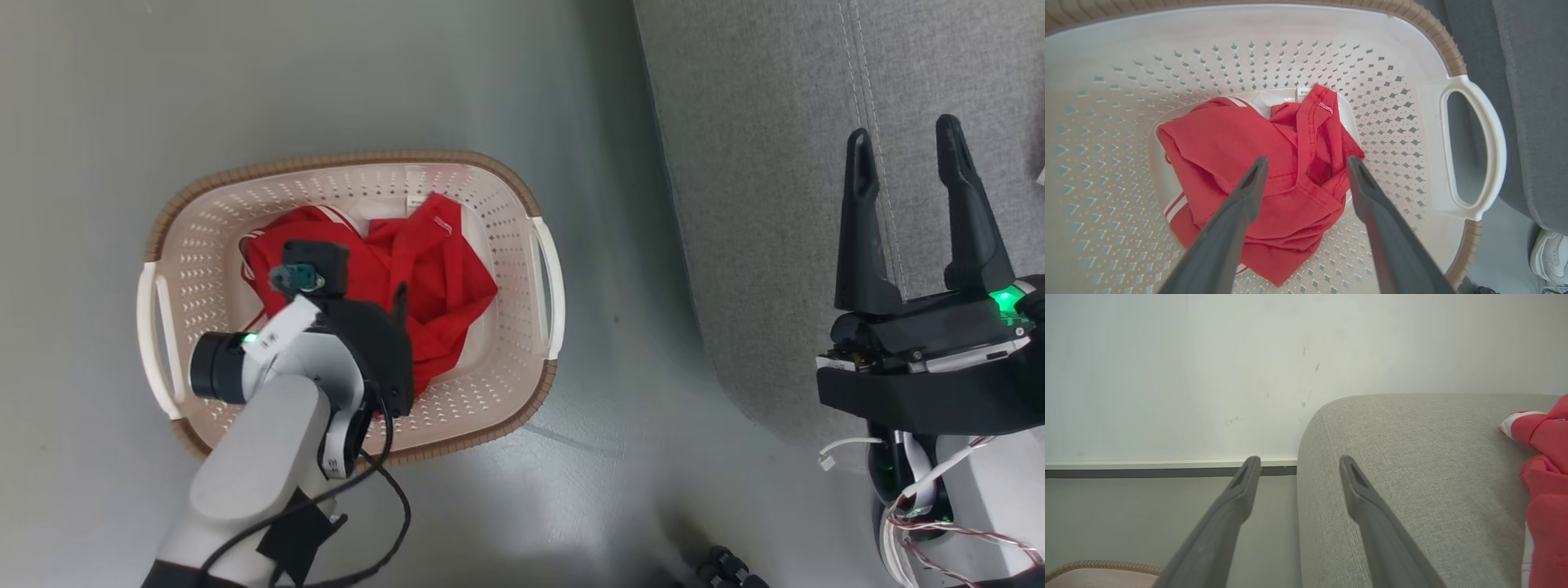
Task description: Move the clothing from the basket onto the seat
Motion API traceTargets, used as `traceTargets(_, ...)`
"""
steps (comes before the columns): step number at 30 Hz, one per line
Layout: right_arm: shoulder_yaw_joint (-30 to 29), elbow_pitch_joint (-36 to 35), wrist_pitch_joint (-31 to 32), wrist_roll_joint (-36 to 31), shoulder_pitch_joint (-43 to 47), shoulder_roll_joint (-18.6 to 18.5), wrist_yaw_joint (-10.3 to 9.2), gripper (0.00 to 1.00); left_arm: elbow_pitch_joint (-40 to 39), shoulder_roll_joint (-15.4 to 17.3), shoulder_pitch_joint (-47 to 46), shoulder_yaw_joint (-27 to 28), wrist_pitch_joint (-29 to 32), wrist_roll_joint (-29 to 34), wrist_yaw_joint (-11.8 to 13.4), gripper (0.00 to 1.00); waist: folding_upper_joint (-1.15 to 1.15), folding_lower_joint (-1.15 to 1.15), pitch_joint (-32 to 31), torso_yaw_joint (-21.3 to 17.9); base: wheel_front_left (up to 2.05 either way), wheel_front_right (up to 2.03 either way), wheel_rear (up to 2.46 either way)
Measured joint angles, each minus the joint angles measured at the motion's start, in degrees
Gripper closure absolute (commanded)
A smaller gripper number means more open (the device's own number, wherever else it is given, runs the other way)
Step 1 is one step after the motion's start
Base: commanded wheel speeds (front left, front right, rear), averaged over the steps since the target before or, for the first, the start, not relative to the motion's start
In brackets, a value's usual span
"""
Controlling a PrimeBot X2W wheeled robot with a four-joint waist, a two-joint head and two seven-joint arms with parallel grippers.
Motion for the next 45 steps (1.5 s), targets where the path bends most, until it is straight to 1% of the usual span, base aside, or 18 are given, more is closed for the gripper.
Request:
traceTargets(9,0.09,-0.3,-0.49,0.0,0.34,0.31,0.0,0.0,5.65,0.1,-1.62,0.02,2.66,0.2,0.43,0.0,0.0,0.0,1.96,-0.86,0.0,0.0,0.0)
traceTargets(20,-0.19,-2.02,-0.56,-0.03,0.52,-0.48,0.01,0.0,10.4,0.0,-3.97,-0.35,4.3,0.92,0.44,0.0,0.0,0.0,5.11,-0.58,0.0,0.0,0.0)
traceTargets(30,-0.03,-2.87,-0.96,-0.23,1.38,-0.69,0.07,0.0,13.54,-0.8,-5.7,-0.2,4.23,1.02,0.44,0.0,-0.01,0.0,7.71,0.19,0.0,0.0,0.0)
traceTargets(41,0.38,-3.18,-0.99,-0.23,1.48,-0.57,0.15,0.0,16.48,-1.2,-6.03,-0.52,4.23,1.05,0.4,0.0,-0.01,0.0,8.51,0.28,0.0,0.0,0.0)
traceTargets(45,0.36,-3.37,-1.0,-0.23,1.59,-0.57,0.16,0.0,16.97,-1.59,-6.26,-1.04,4.23,1.07,-0.11,0.0,-0.01,0.0,8.87,0.1,0.0,0.0,0.0)
